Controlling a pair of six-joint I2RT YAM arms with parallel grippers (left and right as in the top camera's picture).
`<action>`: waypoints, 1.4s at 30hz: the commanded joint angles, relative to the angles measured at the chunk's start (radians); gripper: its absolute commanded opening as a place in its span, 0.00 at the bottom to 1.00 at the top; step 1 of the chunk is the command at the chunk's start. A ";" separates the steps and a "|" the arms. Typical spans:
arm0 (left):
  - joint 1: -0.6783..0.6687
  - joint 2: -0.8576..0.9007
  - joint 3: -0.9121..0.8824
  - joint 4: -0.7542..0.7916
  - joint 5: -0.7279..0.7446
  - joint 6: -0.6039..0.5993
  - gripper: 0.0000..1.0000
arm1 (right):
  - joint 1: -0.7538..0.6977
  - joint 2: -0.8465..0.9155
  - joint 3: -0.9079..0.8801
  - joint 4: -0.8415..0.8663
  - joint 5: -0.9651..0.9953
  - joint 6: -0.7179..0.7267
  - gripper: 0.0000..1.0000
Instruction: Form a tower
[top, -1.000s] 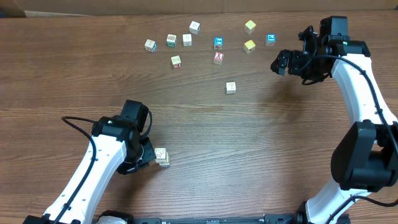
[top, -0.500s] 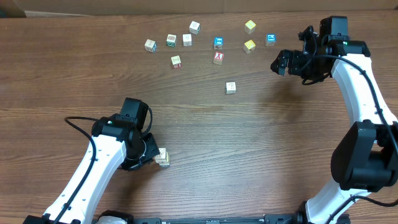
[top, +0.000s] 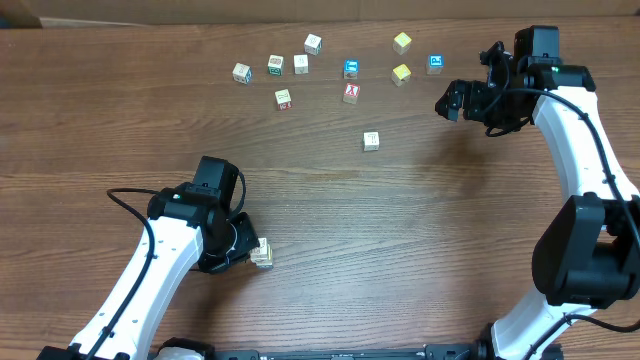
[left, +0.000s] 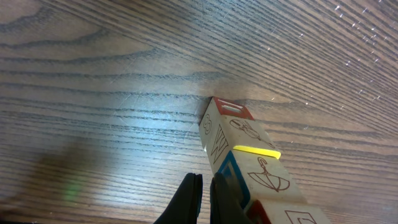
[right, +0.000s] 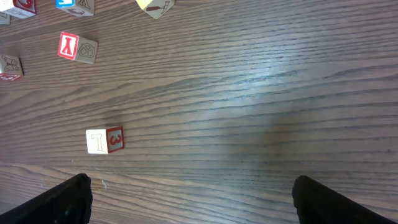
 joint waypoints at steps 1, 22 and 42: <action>0.006 0.000 -0.010 0.001 0.010 0.028 0.04 | 0.000 -0.027 0.021 0.005 -0.001 0.004 1.00; 0.084 0.000 0.085 -0.064 -0.200 0.057 0.04 | 0.000 -0.027 0.021 0.005 -0.001 0.004 1.00; 0.146 0.001 0.111 -0.027 -0.374 0.068 0.99 | 0.000 -0.027 0.021 0.005 -0.001 0.004 1.00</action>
